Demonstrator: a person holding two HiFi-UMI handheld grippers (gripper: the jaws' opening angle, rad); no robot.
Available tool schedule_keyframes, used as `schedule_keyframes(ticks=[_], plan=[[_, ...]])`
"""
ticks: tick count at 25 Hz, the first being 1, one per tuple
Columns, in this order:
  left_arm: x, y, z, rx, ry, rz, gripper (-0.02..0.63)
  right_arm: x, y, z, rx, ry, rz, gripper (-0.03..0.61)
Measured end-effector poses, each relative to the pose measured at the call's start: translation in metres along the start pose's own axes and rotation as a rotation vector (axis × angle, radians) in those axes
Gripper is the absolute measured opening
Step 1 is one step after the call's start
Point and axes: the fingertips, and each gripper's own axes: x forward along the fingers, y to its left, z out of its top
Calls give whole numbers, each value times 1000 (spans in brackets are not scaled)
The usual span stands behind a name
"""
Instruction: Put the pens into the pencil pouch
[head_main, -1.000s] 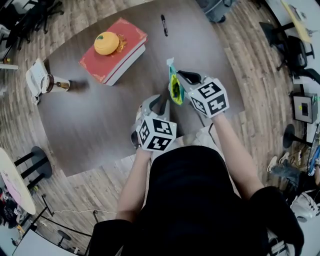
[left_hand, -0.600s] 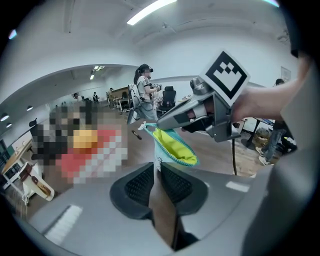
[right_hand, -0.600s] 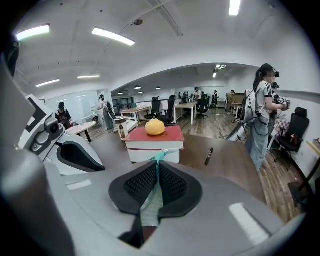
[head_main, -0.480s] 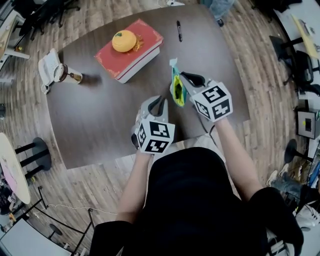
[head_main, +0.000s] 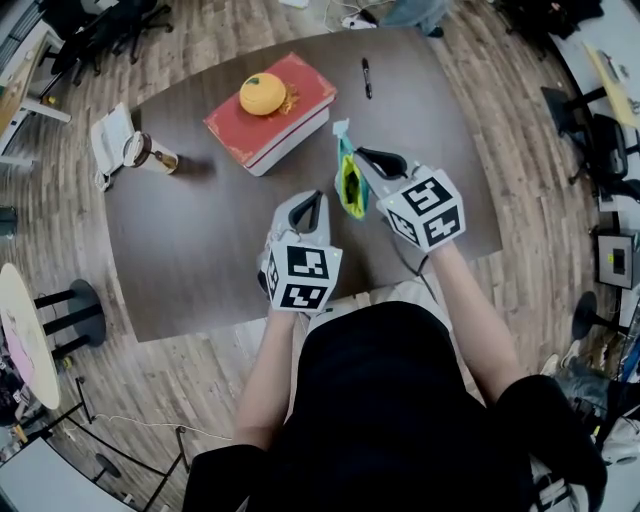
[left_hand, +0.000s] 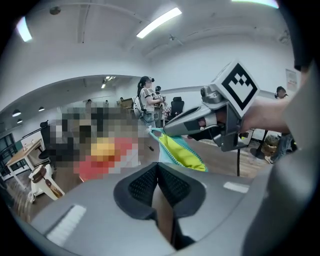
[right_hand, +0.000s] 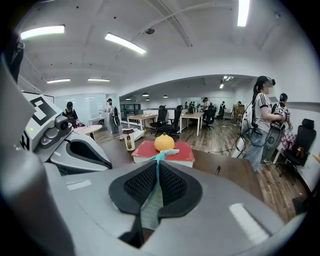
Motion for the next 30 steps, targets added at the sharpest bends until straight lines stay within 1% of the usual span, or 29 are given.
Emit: schedule_keyframes(ticks=[4,9,14,18,25,30], plan=[[-6,7,10,-11,-34,0,-2,-5,4,13,-17,-27,-11,23],[-17,17,34,-25,-101,9,-2,-16,6,30,-32,-64,-34,23],[-26,27,56,-53,-185,19,-2,-29,8,46,-51,-106,-48,23],[-32,35,73,-91,-248,28,-2,-36,8,51,-61,-116,-53,23],[-33,41,87,-141,-291,20,-2,-45,8,59,-75,-137,-60,23],[-33,45,89,-157,-295,25,-2,-50,8,67,-80,-160,-67,21]])
